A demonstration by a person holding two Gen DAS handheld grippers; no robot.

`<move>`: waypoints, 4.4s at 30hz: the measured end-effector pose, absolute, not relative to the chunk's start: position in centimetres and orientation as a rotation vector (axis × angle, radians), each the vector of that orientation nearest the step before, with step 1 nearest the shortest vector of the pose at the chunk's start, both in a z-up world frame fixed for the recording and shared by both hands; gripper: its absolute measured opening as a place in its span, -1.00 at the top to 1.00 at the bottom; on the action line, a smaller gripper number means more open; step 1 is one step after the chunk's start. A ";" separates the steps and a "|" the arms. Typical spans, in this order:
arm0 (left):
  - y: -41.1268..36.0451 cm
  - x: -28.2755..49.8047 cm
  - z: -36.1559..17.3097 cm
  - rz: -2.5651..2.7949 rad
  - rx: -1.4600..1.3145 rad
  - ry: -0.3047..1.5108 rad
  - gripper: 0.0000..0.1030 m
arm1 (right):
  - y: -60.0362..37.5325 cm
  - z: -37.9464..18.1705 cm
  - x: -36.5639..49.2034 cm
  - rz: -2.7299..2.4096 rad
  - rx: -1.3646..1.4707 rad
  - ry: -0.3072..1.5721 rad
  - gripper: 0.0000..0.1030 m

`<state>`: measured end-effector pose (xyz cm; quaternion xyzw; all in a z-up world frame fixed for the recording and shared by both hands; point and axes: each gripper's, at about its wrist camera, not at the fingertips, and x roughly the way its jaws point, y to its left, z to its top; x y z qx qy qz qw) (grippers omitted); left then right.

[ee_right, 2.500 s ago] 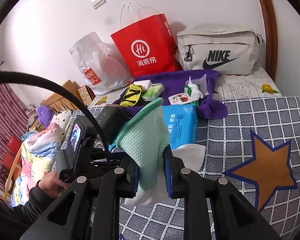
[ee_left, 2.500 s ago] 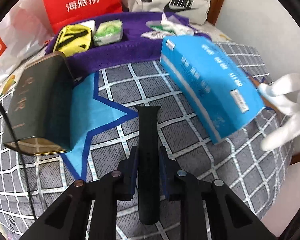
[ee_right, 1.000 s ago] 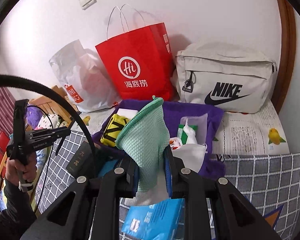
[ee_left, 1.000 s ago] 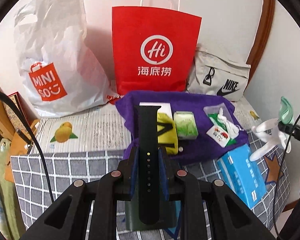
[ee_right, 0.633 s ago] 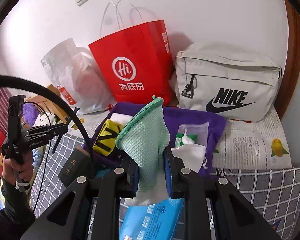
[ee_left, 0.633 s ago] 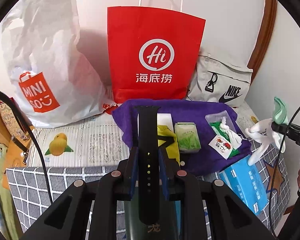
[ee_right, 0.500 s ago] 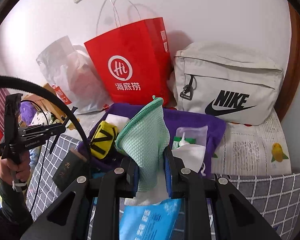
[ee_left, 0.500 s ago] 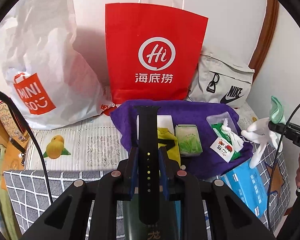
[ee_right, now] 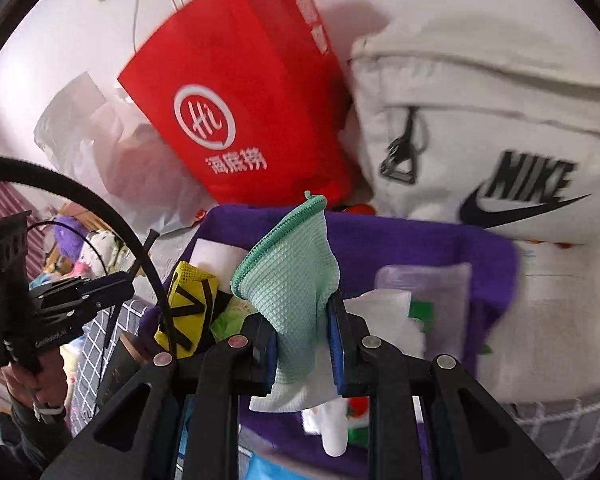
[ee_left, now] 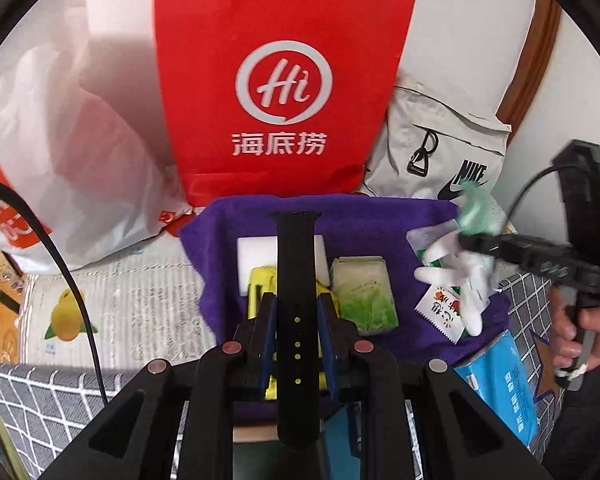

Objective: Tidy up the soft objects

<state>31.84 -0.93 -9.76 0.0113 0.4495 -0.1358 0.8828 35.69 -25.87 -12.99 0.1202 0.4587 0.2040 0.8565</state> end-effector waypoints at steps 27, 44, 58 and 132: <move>-10.5 34.5 -13.8 -0.480 0.060 1.116 0.62 | -27.8 -13.4 33.7 0.400 0.234 1.020 -0.25; -10.1 33.7 -11.9 -0.382 0.098 1.057 -0.11 | -28.6 -11.3 26.3 0.347 0.187 0.985 -0.25; -7.7 26.3 -6.4 -0.321 0.170 0.950 -0.70 | -25.4 -9.1 22.0 0.302 0.081 0.998 -0.41; -2.7 6.2 1.8 -0.031 0.054 0.820 -0.99 | -25.1 1.7 5.7 0.018 0.047 0.841 -0.99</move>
